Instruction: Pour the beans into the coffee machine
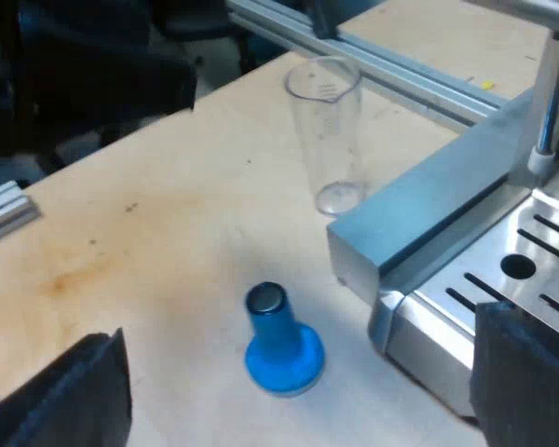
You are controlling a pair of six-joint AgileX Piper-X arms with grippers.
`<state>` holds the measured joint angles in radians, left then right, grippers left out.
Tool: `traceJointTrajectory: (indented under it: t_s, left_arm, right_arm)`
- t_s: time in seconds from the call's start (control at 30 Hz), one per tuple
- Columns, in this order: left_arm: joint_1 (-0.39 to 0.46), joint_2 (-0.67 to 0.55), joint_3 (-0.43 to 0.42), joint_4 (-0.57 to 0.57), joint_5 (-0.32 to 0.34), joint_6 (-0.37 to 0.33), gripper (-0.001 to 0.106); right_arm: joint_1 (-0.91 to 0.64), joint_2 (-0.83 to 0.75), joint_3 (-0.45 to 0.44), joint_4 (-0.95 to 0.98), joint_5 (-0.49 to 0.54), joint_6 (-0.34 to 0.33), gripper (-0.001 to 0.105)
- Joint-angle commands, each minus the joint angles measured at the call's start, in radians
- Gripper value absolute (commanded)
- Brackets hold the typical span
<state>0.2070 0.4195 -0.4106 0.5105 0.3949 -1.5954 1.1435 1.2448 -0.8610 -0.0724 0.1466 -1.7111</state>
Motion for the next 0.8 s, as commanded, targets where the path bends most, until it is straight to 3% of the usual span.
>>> traceJointTrajectory:
  t_s: [0.03,0.37,0.5,0.6,0.8]
  left_arm:
    - [-0.036,-0.059,-0.066,0.081,-0.010,0.002,0.067]
    - [-0.150,-0.099,-0.306,0.355,0.013,0.000,0.067]
    - [-0.169,-0.099,-0.357,0.361,0.011,-0.017,0.067]
    - [-0.169,-0.099,-0.388,0.355,0.001,-0.086,0.067]
    - [-0.169,-0.099,-0.408,0.351,0.046,-0.090,0.067]
  right_arm:
    - [0.015,-0.108,0.000,0.105,-0.012,0.006,0.075]
    - [0.015,-0.349,0.000,0.287,-0.019,0.011,0.075]
    - [-0.001,-0.427,0.000,0.340,0.004,0.011,0.075]
    - [-0.040,-0.472,-0.011,0.419,0.033,0.011,0.075]
    - [-0.194,-0.519,-0.092,0.623,0.040,0.018,0.075]
